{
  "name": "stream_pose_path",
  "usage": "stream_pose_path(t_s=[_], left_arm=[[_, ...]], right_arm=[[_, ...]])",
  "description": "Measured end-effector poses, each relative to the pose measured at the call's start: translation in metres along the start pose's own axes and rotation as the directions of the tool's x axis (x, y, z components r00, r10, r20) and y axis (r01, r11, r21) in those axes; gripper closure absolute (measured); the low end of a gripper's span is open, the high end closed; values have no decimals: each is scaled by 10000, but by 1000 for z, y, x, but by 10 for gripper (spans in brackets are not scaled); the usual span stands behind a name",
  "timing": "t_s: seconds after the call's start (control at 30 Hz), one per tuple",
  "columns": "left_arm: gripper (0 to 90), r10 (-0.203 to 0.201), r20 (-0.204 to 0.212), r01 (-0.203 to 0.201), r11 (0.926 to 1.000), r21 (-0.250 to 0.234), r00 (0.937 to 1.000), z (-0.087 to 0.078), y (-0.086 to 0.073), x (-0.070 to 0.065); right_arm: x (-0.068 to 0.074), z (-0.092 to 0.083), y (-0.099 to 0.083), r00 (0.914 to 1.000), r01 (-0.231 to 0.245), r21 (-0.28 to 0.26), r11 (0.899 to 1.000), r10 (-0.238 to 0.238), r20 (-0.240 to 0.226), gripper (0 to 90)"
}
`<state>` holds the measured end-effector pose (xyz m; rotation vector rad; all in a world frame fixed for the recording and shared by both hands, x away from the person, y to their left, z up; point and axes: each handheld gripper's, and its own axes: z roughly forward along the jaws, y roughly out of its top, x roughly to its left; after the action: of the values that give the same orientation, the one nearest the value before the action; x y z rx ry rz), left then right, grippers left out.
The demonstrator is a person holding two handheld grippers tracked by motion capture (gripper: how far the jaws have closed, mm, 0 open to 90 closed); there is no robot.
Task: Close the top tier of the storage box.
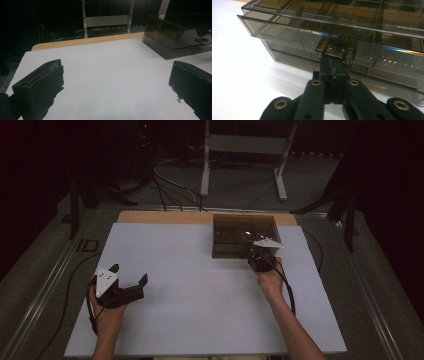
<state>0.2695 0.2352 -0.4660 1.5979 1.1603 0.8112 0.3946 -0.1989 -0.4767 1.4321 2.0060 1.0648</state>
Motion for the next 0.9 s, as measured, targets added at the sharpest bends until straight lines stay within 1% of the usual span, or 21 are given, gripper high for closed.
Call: stream_pose_path(t_s=[0.27, 0.9], left_arm=[[3, 59, 12, -59, 10000, 51, 10000, 1, 0, -1], [3, 38, 26, -38, 10000, 39, 10000, 1, 0, -1]], right_arm=[[-2, 1, 0, 10000, -81, -35, 10000, 81, 15, 900], [-2, 8, 2, 9997, -210, -46, 9998, 211, 116, 900]])
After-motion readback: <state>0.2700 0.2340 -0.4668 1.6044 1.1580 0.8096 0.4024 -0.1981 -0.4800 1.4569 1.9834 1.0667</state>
